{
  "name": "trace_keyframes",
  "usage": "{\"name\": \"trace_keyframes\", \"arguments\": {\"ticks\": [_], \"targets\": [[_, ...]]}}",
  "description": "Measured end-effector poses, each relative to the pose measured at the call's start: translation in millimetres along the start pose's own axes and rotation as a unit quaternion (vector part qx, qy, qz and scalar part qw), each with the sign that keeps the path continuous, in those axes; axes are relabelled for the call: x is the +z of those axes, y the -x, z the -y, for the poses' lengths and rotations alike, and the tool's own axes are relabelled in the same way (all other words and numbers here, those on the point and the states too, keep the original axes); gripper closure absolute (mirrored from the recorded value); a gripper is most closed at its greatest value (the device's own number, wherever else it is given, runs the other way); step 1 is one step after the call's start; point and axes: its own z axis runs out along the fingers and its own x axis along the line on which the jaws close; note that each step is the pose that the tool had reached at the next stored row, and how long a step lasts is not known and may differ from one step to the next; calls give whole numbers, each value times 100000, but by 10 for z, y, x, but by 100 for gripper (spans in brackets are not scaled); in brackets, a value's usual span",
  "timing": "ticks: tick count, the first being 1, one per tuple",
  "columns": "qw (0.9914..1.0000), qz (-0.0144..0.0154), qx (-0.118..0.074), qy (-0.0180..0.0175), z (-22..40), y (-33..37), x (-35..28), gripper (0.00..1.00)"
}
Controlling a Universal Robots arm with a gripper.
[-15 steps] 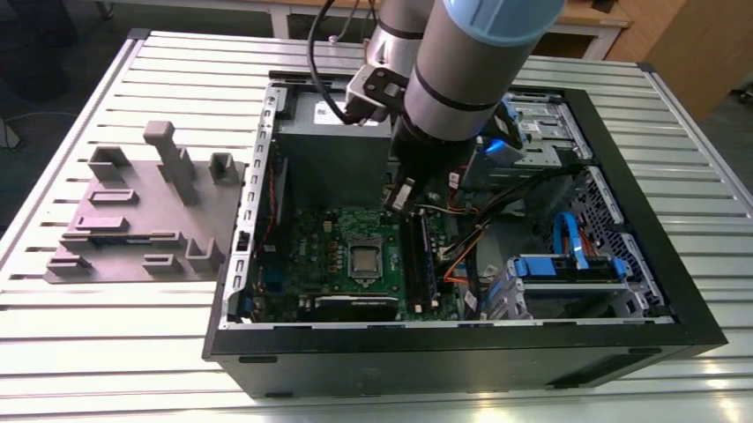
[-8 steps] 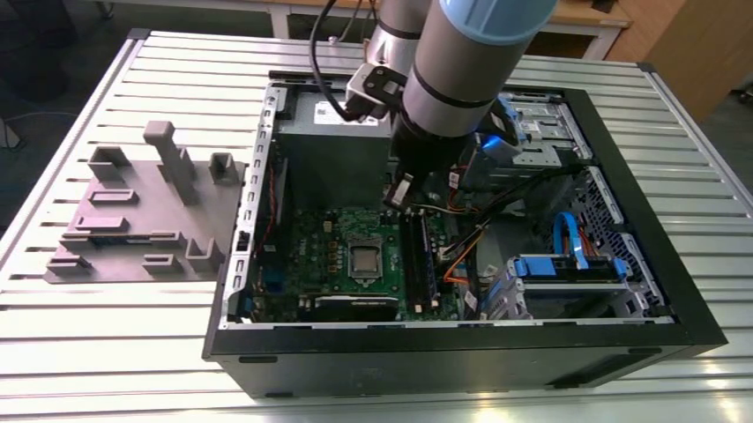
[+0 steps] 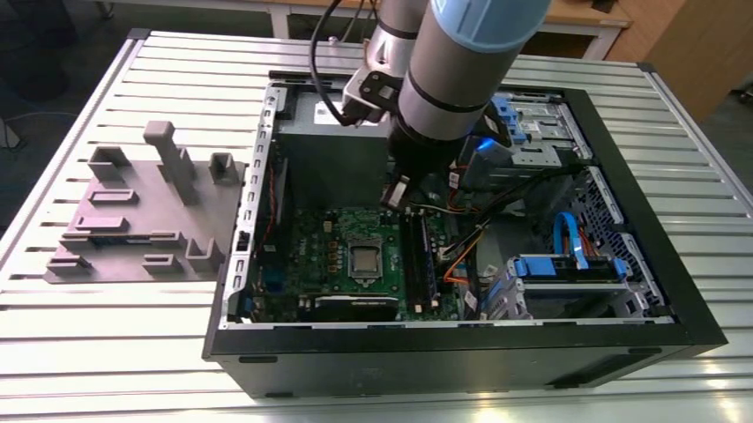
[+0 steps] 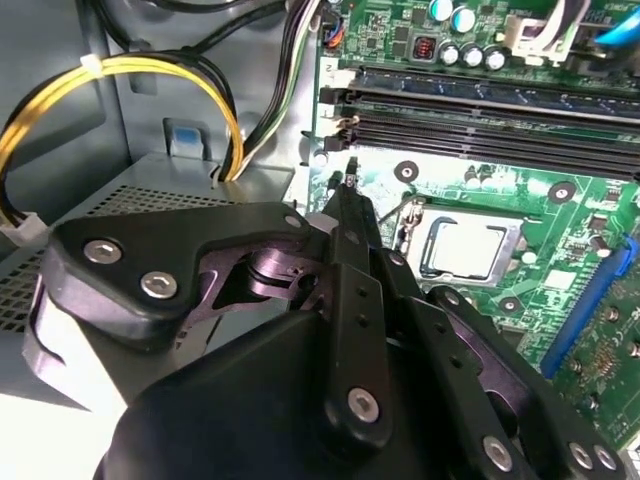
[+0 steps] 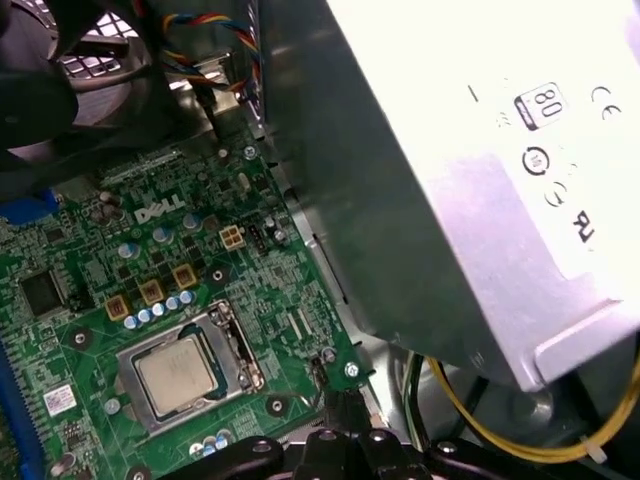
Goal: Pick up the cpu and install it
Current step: 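Install the first cpu locking lever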
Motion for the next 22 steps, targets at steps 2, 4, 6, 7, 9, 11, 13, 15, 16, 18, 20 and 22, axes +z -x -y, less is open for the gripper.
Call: {"name": "trace_keyframes", "arguments": {"ticks": [2, 4, 6, 7, 9, 11, 13, 15, 16, 18, 20, 22], "targets": [[100000, -75, -215, 9, -7, -4, 2, 89], [99999, -413, -247, -148, -10, -7, 3, 89], [99991, -1233, -180, -549, -11, -9, 3, 89], [99982, -1721, -140, -785, -11, -10, 2, 89], [99962, -2507, -76, -1175, -12, -14, 3, 89], [99948, -2918, -42, -1377, -17, -19, 3, 89], [99944, -3030, -77, -1422, -28, -30, 2, 89], [99943, -3036, -290, -1455, -44, -44, 3, 89], [99942, -3034, -456, -1488, -51, -52, 3, 89], [99938, -3022, -873, -1600, -59, -61, 3, 89], [99931, -2988, -1321, -1740, -61, -66, 3, 89], [99927, -2958, -1591, -1830, -60, -68, 3, 89]]}}
